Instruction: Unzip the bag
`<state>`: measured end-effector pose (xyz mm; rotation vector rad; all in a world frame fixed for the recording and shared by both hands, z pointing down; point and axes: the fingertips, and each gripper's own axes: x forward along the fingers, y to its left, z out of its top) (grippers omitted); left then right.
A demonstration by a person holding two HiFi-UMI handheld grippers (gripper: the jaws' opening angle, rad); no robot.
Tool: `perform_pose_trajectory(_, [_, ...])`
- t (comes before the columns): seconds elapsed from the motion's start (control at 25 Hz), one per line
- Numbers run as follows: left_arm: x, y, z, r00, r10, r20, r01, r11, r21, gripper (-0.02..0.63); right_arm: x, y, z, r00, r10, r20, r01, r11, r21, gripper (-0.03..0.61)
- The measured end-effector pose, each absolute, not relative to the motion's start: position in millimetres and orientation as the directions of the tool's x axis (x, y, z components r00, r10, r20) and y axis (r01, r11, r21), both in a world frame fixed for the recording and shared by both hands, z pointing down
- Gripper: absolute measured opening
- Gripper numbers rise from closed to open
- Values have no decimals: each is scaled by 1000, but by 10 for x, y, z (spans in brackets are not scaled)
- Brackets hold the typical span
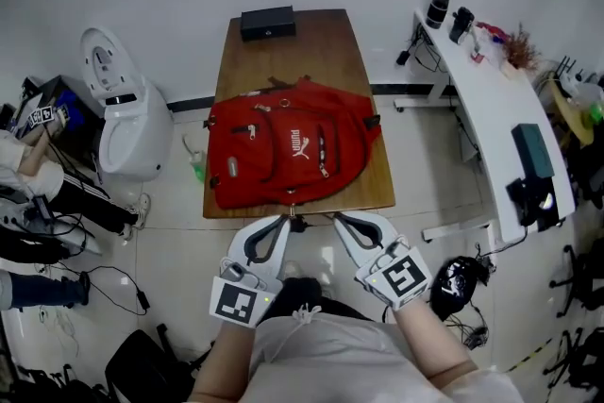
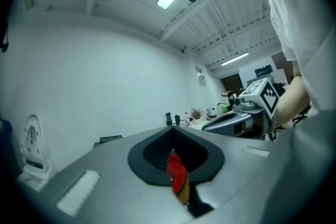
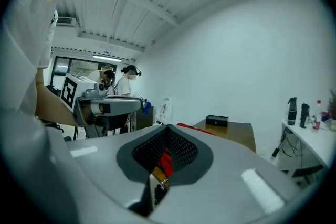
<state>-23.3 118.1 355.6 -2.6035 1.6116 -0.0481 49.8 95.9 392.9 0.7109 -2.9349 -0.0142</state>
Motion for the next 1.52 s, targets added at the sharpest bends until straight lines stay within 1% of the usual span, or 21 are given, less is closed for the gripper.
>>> perform_pose_trajectory(0.12, [-289,1240,3562,426,-904,-20,-903,-424,-68,6,502,1018,3872,-872,-478,107,-475,879,51,6])
perform_pose_trajectory(0.32, [-354,1267,3491,449,-892,-50,-893,-449,-12,6,460,1054,3840,-860,-498,114,-496,867,45,6])
perform_pose_trajectory(0.6, [-411,1253,3400,467,-880,-91,-884,-464,-45,6,313,1160,3845,-861,-490,138,-484,872,78,6])
perform_pose_trajectory(0.84, [-303,1214,3366,513,-854,-85,-858,-508,-77,6,323,1100,3832,-843,-518,144,-511,855,84,6])
perform_pose_trajectory(1.0, [-324,1196,3384,498,-864,-78,-867,-492,-81,6,358,1062,3834,-837,-529,137,-521,849,90,6])
perform_pose_trajectory(1.2, [-397,1155,3434,473,-878,-74,-881,-472,-31,6,358,1046,3870,-833,-533,146,-526,846,85,6])
perform_pose_trajectory(1.52, [-328,1088,3440,479,-875,-72,-878,-477,-42,6,416,981,3864,-829,-540,143,-529,841,110,6])
